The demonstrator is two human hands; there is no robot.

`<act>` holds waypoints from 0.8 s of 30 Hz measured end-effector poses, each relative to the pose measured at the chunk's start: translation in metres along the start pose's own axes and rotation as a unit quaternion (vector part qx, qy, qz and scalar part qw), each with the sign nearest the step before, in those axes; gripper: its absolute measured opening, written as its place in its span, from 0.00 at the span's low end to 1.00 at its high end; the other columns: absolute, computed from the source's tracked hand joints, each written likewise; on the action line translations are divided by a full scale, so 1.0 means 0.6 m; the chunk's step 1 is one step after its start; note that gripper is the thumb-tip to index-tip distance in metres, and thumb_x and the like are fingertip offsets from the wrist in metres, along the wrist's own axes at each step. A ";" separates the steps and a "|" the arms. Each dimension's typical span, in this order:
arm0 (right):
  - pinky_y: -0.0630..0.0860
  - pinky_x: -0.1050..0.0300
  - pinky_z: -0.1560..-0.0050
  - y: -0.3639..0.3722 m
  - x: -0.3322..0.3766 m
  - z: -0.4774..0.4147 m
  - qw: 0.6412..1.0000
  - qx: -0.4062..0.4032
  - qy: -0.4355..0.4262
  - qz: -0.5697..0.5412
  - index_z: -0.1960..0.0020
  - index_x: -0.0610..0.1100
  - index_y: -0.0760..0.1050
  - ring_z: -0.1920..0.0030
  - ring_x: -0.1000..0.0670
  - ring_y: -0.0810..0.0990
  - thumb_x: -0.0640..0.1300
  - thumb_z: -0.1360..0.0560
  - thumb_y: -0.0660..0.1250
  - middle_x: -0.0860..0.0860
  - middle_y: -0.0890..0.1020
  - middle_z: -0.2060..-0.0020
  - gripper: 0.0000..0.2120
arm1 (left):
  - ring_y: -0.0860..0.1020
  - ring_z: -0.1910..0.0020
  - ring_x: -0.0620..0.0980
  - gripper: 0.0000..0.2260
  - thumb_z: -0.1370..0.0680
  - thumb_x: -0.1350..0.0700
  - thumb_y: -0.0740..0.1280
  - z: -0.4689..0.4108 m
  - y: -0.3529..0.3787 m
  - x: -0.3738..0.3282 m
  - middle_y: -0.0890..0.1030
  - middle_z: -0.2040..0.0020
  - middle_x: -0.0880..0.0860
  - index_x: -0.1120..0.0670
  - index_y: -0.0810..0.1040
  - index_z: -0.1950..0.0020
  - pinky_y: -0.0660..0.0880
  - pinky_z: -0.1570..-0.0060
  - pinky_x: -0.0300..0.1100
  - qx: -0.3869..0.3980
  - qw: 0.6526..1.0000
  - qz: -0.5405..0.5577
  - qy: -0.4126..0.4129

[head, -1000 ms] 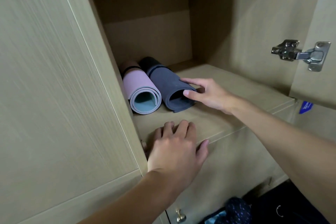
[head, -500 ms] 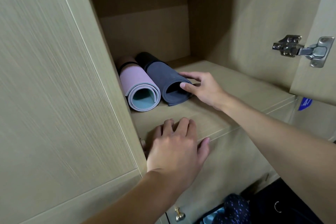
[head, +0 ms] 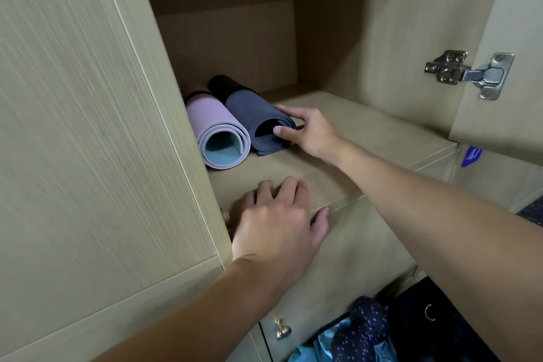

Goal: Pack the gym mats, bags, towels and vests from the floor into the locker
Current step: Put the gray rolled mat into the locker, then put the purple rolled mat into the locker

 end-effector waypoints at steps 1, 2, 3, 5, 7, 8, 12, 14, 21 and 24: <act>0.65 0.67 0.33 -0.004 0.004 0.011 1.000 -0.003 0.008 0.014 0.27 0.40 0.69 0.33 0.56 0.72 0.41 0.25 0.73 0.49 0.77 0.34 0.28 | 0.78 0.56 0.58 0.24 0.23 0.40 0.55 0.000 -0.001 0.000 0.79 0.56 0.51 0.55 0.81 0.49 0.75 0.60 0.50 0.003 1.000 0.002 0.002; 0.66 0.64 0.31 -0.009 0.009 0.025 0.999 -0.008 0.018 0.030 0.26 0.42 0.68 0.32 0.54 0.72 0.41 0.25 0.73 0.49 0.76 0.33 0.30 | 0.78 0.56 0.58 0.24 0.23 0.40 0.54 0.000 -0.001 0.000 0.79 0.56 0.51 0.55 0.81 0.49 0.75 0.60 0.50 0.006 1.000 0.002 0.003; 0.68 0.60 0.31 -0.014 0.014 0.042 0.998 -0.014 0.030 0.047 0.25 0.43 0.67 0.33 0.52 0.74 0.42 0.25 0.73 0.49 0.76 0.33 0.31 | 0.78 0.56 0.58 0.24 0.24 0.40 0.54 0.000 -0.002 0.000 0.79 0.56 0.52 0.55 0.81 0.49 0.75 0.60 0.50 0.011 1.000 0.003 0.002; 0.71 0.61 0.38 -0.027 0.026 0.088 0.996 -0.019 0.050 0.077 0.24 0.46 0.66 0.40 0.52 0.77 0.44 0.24 0.72 0.52 0.75 0.39 0.31 | 0.77 0.58 0.59 0.24 0.24 0.40 0.54 0.001 -0.004 0.000 0.79 0.57 0.52 0.55 0.81 0.50 0.74 0.60 0.50 0.022 1.000 0.010 -0.001; 0.72 0.60 0.41 -0.041 0.037 0.143 0.993 -0.026 0.065 0.091 0.25 0.47 0.67 0.46 0.53 0.78 0.46 0.23 0.71 0.52 0.76 0.43 0.28 | 0.77 0.57 0.59 0.25 0.24 0.39 0.52 0.001 -0.006 -0.001 0.79 0.56 0.52 0.55 0.81 0.51 0.73 0.59 0.50 0.045 0.999 0.010 -0.004; 0.73 0.58 0.40 -0.049 0.042 0.174 0.993 -0.036 0.070 0.093 0.27 0.46 0.70 0.47 0.53 0.78 0.45 0.23 0.71 0.51 0.77 0.45 0.26 | 0.77 0.56 0.59 0.26 0.24 0.39 0.50 0.002 -0.009 -0.003 0.79 0.55 0.53 0.54 0.81 0.50 0.73 0.57 0.50 0.063 0.998 0.010 -0.003; 0.73 0.70 0.47 -0.088 0.057 0.322 0.988 -0.084 0.084 0.095 0.36 0.39 0.76 0.51 0.56 0.78 0.38 0.22 0.68 0.49 0.79 0.50 0.15 | 0.74 0.42 0.60 0.23 0.21 0.41 0.52 0.006 -0.021 -0.008 0.77 0.42 0.54 0.53 0.77 0.39 0.69 0.44 0.52 0.101 0.994 0.049 0.008; 0.72 0.71 0.52 -0.107 0.058 0.403 0.980 -0.097 0.114 0.128 0.38 0.38 0.77 0.53 0.54 0.78 0.38 0.21 0.67 0.47 0.81 0.51 0.12 | 0.73 0.39 0.60 0.21 0.21 0.44 0.56 0.017 -0.022 -0.028 0.76 0.37 0.56 0.53 0.76 0.35 0.66 0.39 0.54 0.077 0.991 0.094 0.055; 0.77 0.62 0.45 -0.171 0.041 0.727 0.923 -0.208 0.272 0.172 0.40 0.45 0.79 0.48 0.52 0.81 0.44 0.20 0.66 0.50 0.84 0.49 0.10 | 0.79 0.45 0.60 0.20 0.23 0.45 0.60 0.171 -0.057 -0.263 0.80 0.43 0.55 0.53 0.78 0.37 0.70 0.41 0.54 0.093 0.926 0.254 0.264; 0.75 0.61 0.46 -0.180 0.030 0.890 0.875 -0.273 0.353 0.190 0.41 0.45 0.80 0.50 0.54 0.80 0.44 0.20 0.66 0.53 0.83 0.50 0.09 | 0.78 0.44 0.58 0.22 0.23 0.42 0.59 0.276 -0.069 -0.369 0.80 0.43 0.52 0.52 0.77 0.36 0.71 0.43 0.52 0.170 0.876 0.302 0.335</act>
Point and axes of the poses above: each hand's wrist, its own z-axis away from the middle knuckle, its own y-axis out of the palm, x = y × z, the point moved 2 cm from there along -z, towards the middle knuckle
